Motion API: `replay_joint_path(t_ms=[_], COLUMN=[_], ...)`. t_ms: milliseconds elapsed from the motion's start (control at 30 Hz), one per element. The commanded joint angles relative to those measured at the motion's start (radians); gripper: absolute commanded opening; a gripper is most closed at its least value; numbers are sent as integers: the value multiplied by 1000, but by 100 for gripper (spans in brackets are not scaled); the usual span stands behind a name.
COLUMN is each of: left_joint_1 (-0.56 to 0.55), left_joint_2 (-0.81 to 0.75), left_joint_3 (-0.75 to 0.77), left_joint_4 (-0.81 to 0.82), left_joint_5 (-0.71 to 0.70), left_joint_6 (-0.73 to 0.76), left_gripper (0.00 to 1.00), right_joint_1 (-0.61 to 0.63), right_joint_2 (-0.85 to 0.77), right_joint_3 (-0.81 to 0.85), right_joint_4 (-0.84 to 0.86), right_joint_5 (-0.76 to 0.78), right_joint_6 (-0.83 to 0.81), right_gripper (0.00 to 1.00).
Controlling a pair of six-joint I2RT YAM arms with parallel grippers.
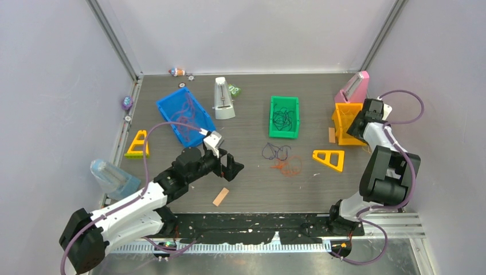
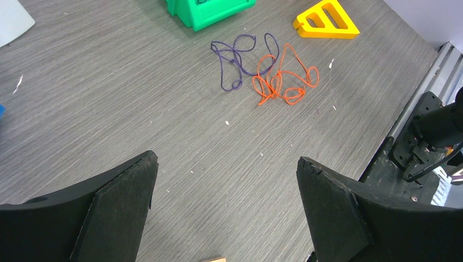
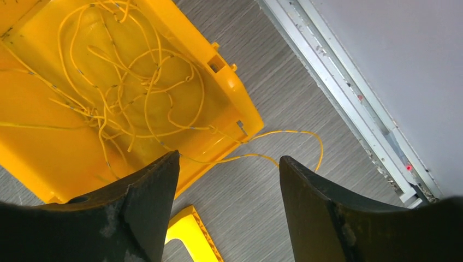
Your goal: Untangle the cables
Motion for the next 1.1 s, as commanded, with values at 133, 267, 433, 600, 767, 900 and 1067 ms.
replay_joint_path(t_ms=[133, 267, 433, 600, 767, 900, 1067], left_joint_1=[1, 1, 1, 1, 1, 1, 1], left_joint_2=[19, 30, 46, 55, 58, 60, 54], left_joint_3=[52, 56, 66, 72, 76, 79, 84], left_joint_4=[-5, -5, -11, -14, -17, -23, -36], left_joint_5=[28, 29, 32, 27, 19, 16, 14], left_joint_6=[-11, -11, -11, -9, -5, -4, 2], left_gripper=[99, 99, 99, 98, 98, 98, 98], right_joint_1=[0, 0, 1, 14, 120, 162, 162], right_joint_2=[48, 45, 1, -41, -56, -35, 22], right_joint_3=[46, 45, 53, 99, 178, 249, 345], right_joint_4=[15, 22, 9, -29, -63, -77, -121], right_joint_5=[-33, -57, -64, -68, 8, -6, -25], right_joint_6=[-9, -13, -6, -3, -8, 1, 23], right_gripper=[56, 28, 6, 5, 5, 5, 33])
